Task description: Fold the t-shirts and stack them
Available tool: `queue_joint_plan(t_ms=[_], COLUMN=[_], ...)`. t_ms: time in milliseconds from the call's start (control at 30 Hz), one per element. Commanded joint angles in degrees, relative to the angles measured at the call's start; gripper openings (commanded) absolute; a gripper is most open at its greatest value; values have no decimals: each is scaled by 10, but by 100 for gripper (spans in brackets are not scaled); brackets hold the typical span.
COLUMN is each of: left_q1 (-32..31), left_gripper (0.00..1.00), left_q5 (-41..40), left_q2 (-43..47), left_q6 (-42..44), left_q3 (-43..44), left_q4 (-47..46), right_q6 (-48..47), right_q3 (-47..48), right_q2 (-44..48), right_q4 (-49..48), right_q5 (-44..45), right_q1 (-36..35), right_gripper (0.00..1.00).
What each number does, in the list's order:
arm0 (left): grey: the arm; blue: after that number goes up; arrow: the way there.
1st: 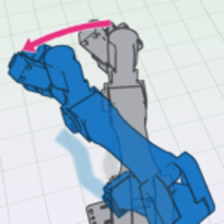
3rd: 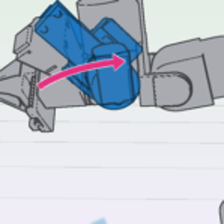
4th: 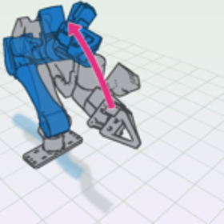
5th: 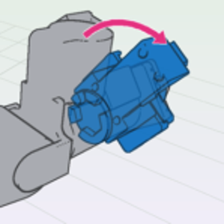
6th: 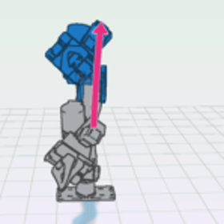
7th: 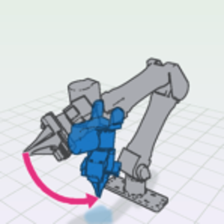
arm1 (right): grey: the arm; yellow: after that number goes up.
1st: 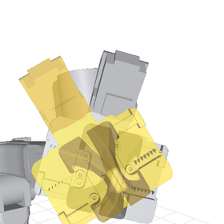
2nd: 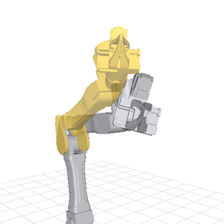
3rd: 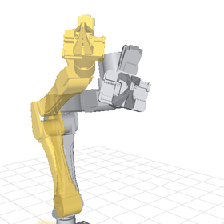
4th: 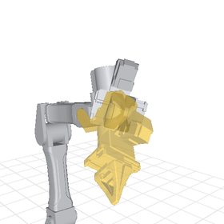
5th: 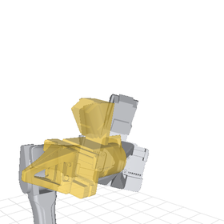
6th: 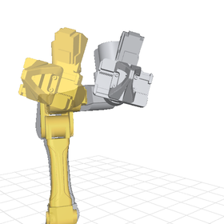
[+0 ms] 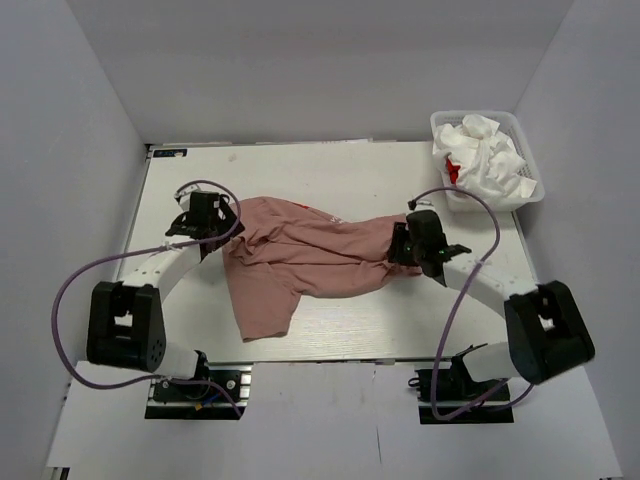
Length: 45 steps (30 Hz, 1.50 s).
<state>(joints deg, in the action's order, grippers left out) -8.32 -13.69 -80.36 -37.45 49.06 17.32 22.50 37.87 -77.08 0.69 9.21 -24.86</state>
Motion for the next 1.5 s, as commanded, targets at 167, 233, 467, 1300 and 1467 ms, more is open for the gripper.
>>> queue_joint_plan(t_ms=[167,233,467,1300,1467], left_q1=[1,-6,-11,-80,-115], left_gripper=[100,100,100,93,93], left_q5=[25,34,256,258,248], left_q2=[113,161,232,241,149], left_q6=[5,-6,-44,-76,-65], left_q3=[-3,-37,-185,-207,-142], left_q4=[-30,-13,6,223,300], right_q6=[7,17,61,91,71], right_q3=[101,87,39,-45,-51], right_q2=[-8,16,106,204,223], right_q4=[12,28,143,180,175], right_q5=[-9,-3,49,53,46], right_q1=[2,2,0,0,2], right_gripper=[90,90,90,90,90])
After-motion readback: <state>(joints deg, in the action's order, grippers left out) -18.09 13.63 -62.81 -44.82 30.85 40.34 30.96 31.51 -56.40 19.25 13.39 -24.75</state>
